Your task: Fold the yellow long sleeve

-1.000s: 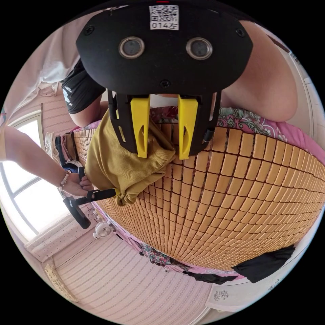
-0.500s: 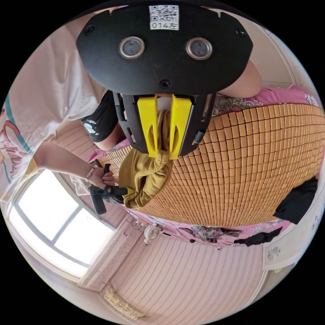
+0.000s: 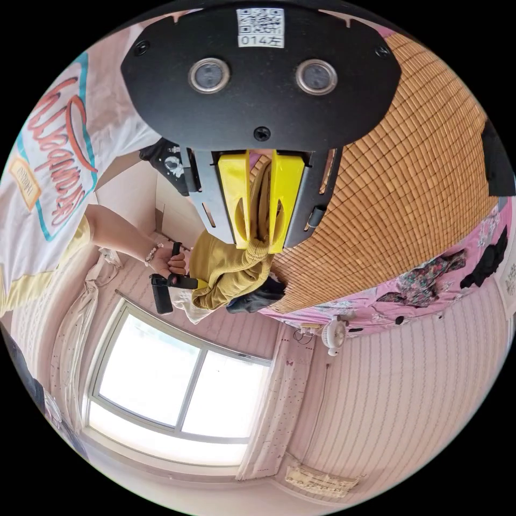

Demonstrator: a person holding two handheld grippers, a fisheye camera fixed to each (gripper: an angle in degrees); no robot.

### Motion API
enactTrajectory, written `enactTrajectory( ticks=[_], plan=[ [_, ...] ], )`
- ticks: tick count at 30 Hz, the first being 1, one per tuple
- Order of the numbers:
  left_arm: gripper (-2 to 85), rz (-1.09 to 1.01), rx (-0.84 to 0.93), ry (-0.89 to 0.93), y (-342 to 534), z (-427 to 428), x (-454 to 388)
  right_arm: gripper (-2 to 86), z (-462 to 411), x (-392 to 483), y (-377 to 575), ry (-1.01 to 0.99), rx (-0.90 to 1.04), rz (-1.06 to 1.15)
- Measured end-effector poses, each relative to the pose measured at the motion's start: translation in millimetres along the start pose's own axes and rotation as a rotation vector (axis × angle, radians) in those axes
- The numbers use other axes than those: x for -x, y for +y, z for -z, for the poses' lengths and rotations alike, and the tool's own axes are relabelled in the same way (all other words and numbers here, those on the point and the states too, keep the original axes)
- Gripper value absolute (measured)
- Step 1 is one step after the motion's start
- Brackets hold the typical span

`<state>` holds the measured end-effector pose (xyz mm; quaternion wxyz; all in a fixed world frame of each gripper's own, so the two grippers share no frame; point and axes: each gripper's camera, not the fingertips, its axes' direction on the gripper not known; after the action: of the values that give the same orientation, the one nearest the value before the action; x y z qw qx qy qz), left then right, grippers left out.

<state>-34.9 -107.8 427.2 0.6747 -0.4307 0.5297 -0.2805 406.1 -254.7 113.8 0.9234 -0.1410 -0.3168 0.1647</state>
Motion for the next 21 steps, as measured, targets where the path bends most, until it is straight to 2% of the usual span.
enactTrajectory(
  ticks=[4, 8, 10, 12, 13, 15, 16, 17, 18, 21],
  plan=[
    [4.8, -0.103, -0.039, 0.124, -87, -67, -2, 7.1, 58, -27, -47, 0.149, -0.008, 0.013],
    [5.1, 0.01, -0.085, 0.28, -181, -157, 39, 8.3, 95, -72, -141, 0.395, 0.056, 0.012],
    [5.3, 0.072, -0.057, 0.289, -218, -212, 62, 9.1, 92, -118, -185, 0.49, 0.091, -0.124],
    [4.7, 0.131, 0.02, 0.18, -242, -269, 85, 10.1, 81, -183, -214, 0.732, 0.105, -0.351],
    [4.4, 0.198, 0.081, 0.096, -246, -301, 100, 10.4, 76, -193, -215, 0.781, 0.09, -0.378],
    [3.9, 0.308, 0.079, 0.122, -238, -333, 113, 9.5, 42, -223, -201, 0.842, 0.058, -0.427],
    [3.5, 0.283, 0.072, 0.164, -234, -353, 106, 8.7, 28, -235, -195, 0.847, 0.108, -0.431],
    [3.1, 0.205, 0.115, 0.162, -233, -378, 91, 7.3, -3, -267, -178, 0.896, 0.279, -0.482],
    [3.0, 0.167, 0.149, 0.145, -233, -391, 84, 5.9, -25, -291, -160, 0.941, 0.363, -0.515],
    [2.0, 0.153, 0.261, 0.125, -231, -440, 71, 2.3, -41, -302, -139, 0.985, 0.339, -0.521]
  ],
)
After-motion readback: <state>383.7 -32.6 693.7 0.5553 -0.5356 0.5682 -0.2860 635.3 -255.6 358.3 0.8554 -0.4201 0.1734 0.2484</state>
